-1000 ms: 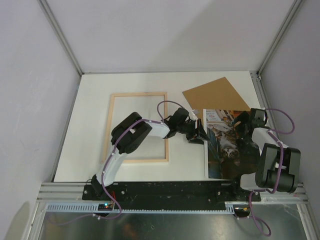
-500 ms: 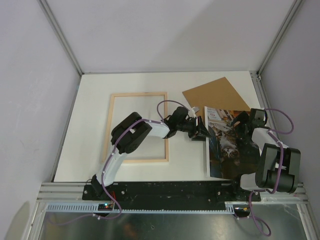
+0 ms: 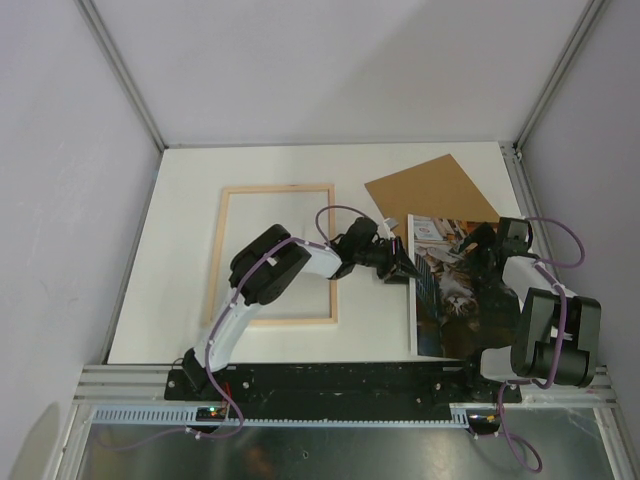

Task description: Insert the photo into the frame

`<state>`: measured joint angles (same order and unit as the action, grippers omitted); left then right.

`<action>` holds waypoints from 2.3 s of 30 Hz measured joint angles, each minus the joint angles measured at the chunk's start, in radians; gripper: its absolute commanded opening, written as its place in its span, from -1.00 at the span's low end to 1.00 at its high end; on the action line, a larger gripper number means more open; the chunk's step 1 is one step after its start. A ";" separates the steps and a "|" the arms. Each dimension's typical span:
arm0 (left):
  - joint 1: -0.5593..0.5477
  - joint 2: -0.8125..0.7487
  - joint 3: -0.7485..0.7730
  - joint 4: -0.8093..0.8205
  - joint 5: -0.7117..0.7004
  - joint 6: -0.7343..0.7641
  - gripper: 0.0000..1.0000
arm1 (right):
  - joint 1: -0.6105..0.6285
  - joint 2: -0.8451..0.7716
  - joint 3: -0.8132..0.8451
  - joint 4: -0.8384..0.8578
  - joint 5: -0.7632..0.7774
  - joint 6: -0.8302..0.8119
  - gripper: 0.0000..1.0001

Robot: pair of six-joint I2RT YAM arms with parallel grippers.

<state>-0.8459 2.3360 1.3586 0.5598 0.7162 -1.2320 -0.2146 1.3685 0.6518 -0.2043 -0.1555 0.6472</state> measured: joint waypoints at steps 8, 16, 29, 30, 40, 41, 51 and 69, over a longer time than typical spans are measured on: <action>-0.005 0.029 0.030 0.000 -0.006 -0.009 -0.41 | 0.007 0.000 -0.001 0.000 -0.011 0.000 0.80; -0.016 0.042 0.064 0.000 -0.006 -0.024 -0.98 | 0.014 -0.033 -0.012 -0.023 -0.015 0.000 0.81; 0.092 -0.210 0.022 -0.323 -0.008 0.184 -1.00 | 0.168 -0.186 0.130 -0.152 0.071 -0.047 0.82; 0.116 -0.263 0.011 -0.357 -0.008 0.214 -1.00 | 0.184 -0.190 0.149 -0.155 0.077 -0.051 0.82; 0.317 -0.686 -0.129 -0.617 -0.008 0.439 -1.00 | 0.412 -0.163 0.266 -0.172 0.134 -0.084 0.84; 0.326 -0.704 -0.142 -0.643 -0.010 0.455 -1.00 | 0.433 -0.159 0.275 -0.172 0.140 -0.087 0.84; 0.393 -0.818 -0.195 -0.861 -0.043 0.560 -1.00 | 0.688 -0.147 0.316 -0.145 0.208 -0.164 0.88; 0.475 -0.970 -0.198 -0.916 -0.116 0.395 -1.00 | 1.402 -0.069 0.639 -0.181 0.684 -0.395 0.98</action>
<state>-0.3710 1.3659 1.1610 -0.3561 0.6006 -0.8368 1.1873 1.2995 1.2903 -0.3855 0.5285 0.2520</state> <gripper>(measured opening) 0.005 0.985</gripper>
